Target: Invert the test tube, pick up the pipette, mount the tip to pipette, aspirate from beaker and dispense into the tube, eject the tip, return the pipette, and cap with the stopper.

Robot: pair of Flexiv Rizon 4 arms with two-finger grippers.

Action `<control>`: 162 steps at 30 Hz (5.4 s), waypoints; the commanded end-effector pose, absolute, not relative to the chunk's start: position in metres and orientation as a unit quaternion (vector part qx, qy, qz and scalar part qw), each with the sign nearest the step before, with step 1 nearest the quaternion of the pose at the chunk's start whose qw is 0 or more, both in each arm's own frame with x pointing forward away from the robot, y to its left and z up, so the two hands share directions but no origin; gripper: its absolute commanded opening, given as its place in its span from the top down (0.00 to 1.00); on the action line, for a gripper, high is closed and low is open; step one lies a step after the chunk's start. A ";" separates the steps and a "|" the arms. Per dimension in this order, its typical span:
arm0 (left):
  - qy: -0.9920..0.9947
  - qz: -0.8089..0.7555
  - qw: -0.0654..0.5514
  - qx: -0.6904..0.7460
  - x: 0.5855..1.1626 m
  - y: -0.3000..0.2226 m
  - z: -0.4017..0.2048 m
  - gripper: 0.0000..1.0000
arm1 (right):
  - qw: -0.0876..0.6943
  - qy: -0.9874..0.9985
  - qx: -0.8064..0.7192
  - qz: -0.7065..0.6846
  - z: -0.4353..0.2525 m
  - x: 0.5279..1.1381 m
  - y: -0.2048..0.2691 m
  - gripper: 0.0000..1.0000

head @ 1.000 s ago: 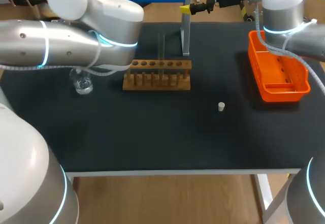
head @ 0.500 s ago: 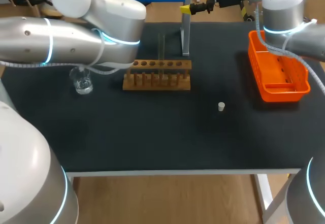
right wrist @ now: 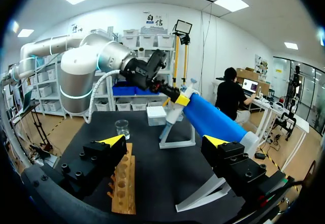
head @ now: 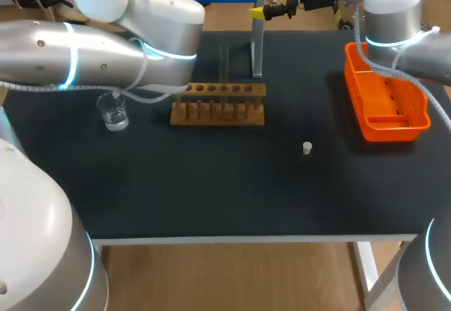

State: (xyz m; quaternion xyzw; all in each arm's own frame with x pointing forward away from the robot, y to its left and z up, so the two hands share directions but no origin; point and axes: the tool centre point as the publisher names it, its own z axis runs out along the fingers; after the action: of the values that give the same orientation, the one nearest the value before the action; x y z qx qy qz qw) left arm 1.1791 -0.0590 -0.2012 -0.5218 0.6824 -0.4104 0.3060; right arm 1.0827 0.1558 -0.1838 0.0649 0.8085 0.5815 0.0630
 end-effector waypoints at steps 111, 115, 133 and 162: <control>0.834 -0.537 0.077 -0.100 0.960 -0.114 -0.207 0.00 | 0.061 0.810 0.064 0.580 -0.183 1.083 0.155 0.00; 0.837 -0.536 0.065 -0.087 0.968 -0.116 -0.209 0.00 | 0.061 0.810 0.064 0.580 -0.183 1.083 0.155 0.00; 0.852 -0.519 0.023 -0.068 0.985 -0.142 -0.234 0.00 | 0.061 0.810 0.064 0.580 -0.183 1.083 0.155 0.00; 0.858 -0.508 0.010 -0.072 0.991 -0.186 -0.266 0.00 | 0.061 0.810 0.064 0.580 -0.183 1.083 0.155 0.00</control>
State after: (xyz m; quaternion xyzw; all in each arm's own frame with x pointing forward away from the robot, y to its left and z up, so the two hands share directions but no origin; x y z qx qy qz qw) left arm 0.9895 -0.1810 -0.2605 -0.0710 0.8595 -0.5062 0.0080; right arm 1.0827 0.1558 -0.1837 0.0649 0.8085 0.5814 0.0630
